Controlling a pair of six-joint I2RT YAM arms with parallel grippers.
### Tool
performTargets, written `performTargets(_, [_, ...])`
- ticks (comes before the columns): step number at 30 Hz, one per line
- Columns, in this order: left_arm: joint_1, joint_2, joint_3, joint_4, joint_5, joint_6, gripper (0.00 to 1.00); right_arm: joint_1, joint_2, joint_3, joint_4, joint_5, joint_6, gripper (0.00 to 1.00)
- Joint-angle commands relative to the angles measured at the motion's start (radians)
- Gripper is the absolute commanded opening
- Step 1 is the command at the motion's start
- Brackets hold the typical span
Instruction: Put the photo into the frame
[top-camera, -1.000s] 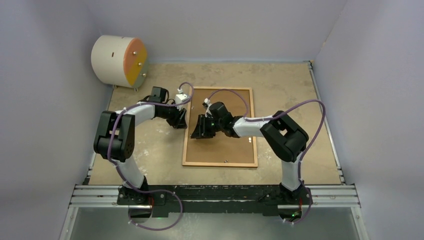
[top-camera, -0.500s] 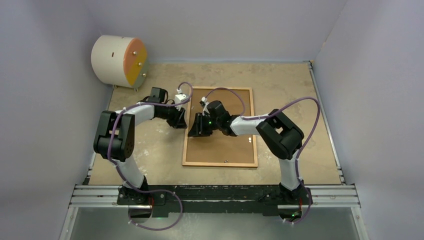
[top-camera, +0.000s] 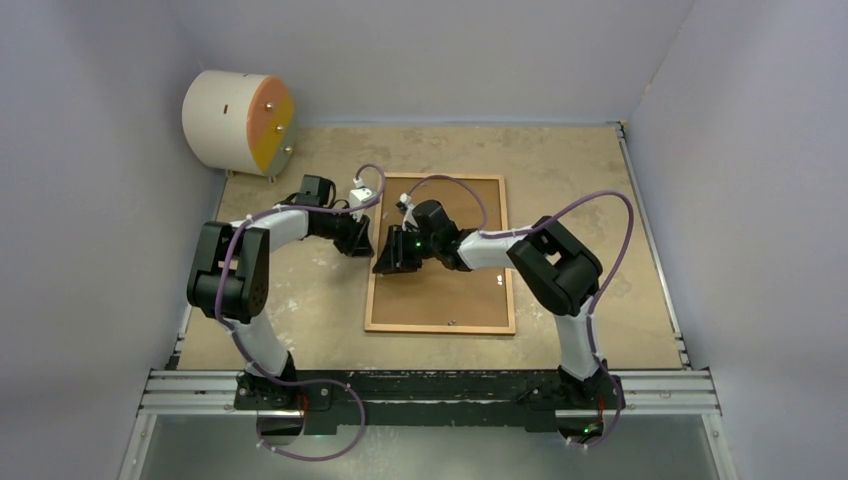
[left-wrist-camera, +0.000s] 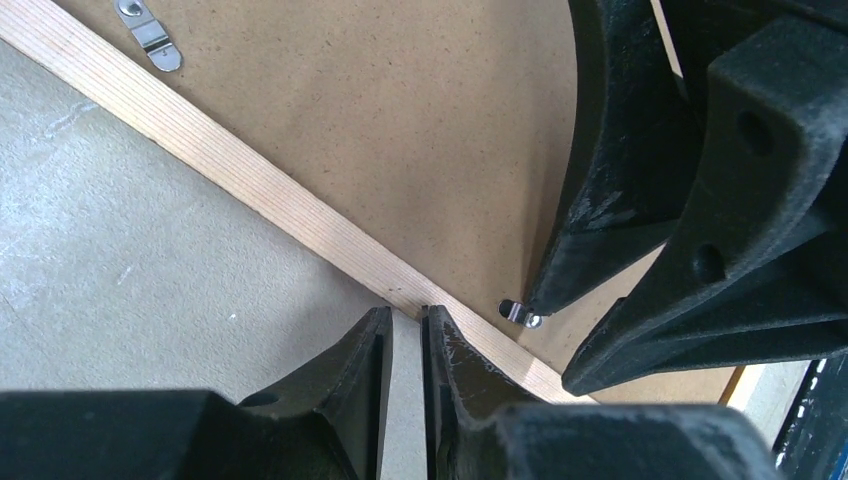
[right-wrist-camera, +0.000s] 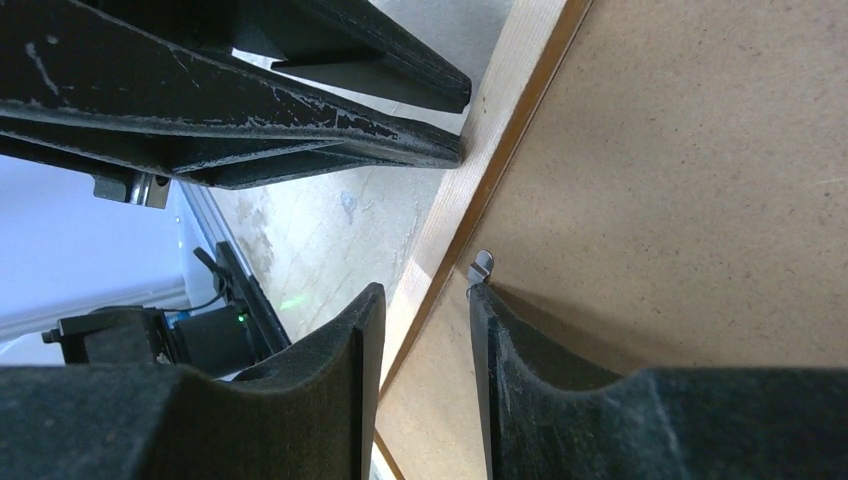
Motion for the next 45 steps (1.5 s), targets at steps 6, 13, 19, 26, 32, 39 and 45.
performTargets(6, [-0.002,0.044,-0.033,0.016,-0.063,0.028,0.17,0.002,0.017,0.040,0.036,-0.048,-0.002,0.38])
performTargets(13, [-0.003,0.048,-0.029,0.015,-0.062,0.024,0.17,0.002,0.049,0.083,0.026,-0.097,-0.006,0.38])
performTargets(19, [-0.002,0.046,-0.027,0.008,-0.065,0.030,0.16,-0.004,0.025,0.086,-0.002,-0.132,-0.013,0.37])
performTargets(26, [0.000,0.047,-0.019,0.001,-0.074,0.030,0.14,-0.043,-0.066,0.085,-0.042,-0.135,-0.060,0.38])
performTargets(32, [0.001,0.053,-0.019,0.006,-0.073,0.017,0.09,-0.051,-0.052,0.062,-0.058,-0.103,-0.081,0.38])
performTargets(39, [0.002,0.059,-0.023,0.005,-0.076,-0.001,0.08,-0.050,-0.008,0.057,-0.039,-0.050,-0.097,0.38])
performTargets(45, [0.003,0.065,-0.019,0.008,-0.082,-0.009,0.04,-0.048,0.010,0.054,-0.034,-0.048,-0.097,0.38])
